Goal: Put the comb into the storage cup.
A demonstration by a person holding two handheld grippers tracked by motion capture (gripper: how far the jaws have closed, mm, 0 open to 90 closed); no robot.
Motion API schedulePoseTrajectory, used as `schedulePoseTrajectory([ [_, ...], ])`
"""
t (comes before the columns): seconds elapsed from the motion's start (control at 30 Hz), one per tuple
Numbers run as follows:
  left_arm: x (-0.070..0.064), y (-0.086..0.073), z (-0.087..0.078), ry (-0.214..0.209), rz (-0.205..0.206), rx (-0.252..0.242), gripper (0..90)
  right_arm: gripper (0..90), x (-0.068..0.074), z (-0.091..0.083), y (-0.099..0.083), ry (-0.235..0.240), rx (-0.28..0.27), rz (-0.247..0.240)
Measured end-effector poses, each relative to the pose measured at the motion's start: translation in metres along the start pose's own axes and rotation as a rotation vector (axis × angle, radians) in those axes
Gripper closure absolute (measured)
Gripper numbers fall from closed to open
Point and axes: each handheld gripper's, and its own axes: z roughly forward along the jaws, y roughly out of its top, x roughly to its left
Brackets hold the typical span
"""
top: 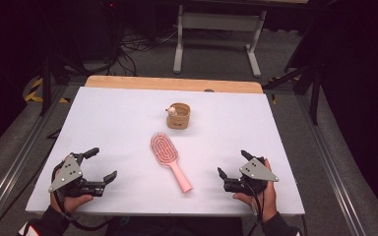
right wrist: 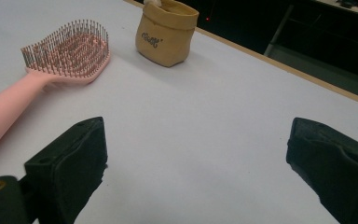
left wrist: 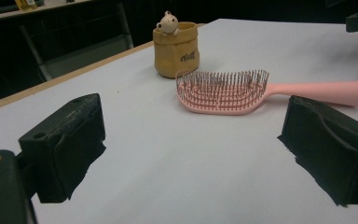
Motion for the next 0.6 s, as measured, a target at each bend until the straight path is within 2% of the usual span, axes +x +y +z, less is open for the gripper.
schedulePoseTrajectory([
  [0.13, 0.0, -0.002, 0.001, -0.003, 0.002, 0.014, 7.0, 5.9, 0.0, 0.004, -0.001, 0.019, 0.032, 0.009],
  [0.33, 0.0, -0.003, 0.001, -0.013, 0.009, 0.021, 6.8, 6.0, 0.003, 0.007, 0.006, 0.021, 0.071, 0.012],
  [0.4, 0.0, -0.003, 0.001, -0.011, 0.002, 0.02, 6.9, 5.9, 0.003, 0.009, 0.011, 0.042, 0.088, 0.039],
  [0.47, 0.001, -0.003, 0.001, -0.016, 0.011, 0.027, 6.9, 6.3, 0.003, 0.015, 0.022, 0.054, 0.13, 0.085],
  [0.53, 0.0, -0.004, 0.002, -0.019, 0.011, 0.034, 6.8, 6.3, 0.007, 0.021, 0.034, 0.094, 0.155, 0.111],
  [0.6, -0.001, -0.004, 0.002, -0.022, 0.008, 0.035, 6.8, 7.0, 0.014, 0.027, 0.043, 0.123, 0.181, 0.117],
])
